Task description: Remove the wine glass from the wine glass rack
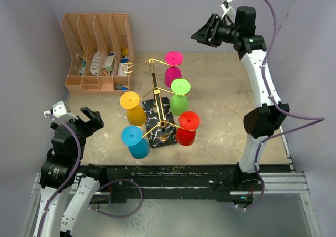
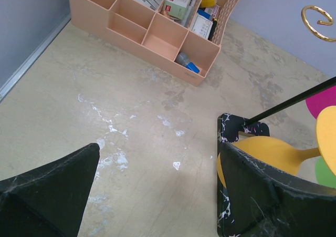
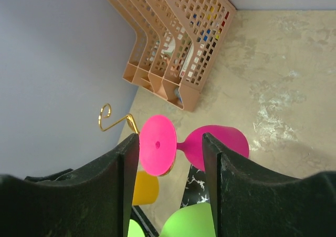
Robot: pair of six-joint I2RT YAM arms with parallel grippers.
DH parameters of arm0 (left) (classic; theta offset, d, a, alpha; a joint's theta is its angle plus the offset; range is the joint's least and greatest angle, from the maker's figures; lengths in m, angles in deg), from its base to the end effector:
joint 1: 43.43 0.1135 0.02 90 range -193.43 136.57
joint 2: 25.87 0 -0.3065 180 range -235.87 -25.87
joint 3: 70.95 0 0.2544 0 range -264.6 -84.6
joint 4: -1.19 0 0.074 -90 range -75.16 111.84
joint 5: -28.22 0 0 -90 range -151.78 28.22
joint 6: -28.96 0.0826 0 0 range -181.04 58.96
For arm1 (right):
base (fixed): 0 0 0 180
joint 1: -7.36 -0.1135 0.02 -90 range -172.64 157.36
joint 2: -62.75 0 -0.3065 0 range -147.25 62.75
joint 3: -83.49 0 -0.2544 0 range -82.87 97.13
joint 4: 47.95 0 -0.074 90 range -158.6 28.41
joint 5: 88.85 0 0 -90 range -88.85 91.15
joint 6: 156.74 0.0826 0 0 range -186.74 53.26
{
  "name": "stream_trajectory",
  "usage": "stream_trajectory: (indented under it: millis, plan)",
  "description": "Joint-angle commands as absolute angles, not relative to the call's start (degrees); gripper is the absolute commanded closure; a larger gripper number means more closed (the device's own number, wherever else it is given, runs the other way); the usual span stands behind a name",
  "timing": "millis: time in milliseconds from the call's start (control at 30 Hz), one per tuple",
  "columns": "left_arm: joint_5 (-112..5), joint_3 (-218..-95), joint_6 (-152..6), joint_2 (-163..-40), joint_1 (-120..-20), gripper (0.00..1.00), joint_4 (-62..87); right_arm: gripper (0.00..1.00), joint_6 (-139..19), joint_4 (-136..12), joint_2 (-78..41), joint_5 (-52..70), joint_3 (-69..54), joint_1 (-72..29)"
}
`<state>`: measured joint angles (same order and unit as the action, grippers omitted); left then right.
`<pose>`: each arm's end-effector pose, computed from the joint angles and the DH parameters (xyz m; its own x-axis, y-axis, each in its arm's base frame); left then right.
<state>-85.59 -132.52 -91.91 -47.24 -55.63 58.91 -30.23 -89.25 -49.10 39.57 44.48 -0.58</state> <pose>0.0769 0.0175 0.3444 -0.1587 -0.4460 -0.8809 -0.3080 0.8700 -0.3850 0.4801 0.1188 0.4926 -0.5900 0.3884 -0.7078 -0.4464 0.5735 0.6868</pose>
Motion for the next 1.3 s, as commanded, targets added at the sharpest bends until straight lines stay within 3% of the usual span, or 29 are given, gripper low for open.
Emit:
stream_trajectory:
  millis: [0,767,1267]
  plan:
    - [-85.9,-134.1,-91.9,-47.0,-56.0,0.01,57.5,0.46,-33.6,-93.1,-50.1,37.7,49.1,-2.5]
    - [-85.8,-134.0,-91.9,-47.4,-56.0,0.01,57.4,0.55,-38.0,-94.1,-48.9,33.7,40.7,-9.4]
    - [-85.8,-133.9,-92.0,-47.5,-56.0,0.01,57.4,0.77,-38.4,-94.4,-47.2,31.7,40.7,-9.5]
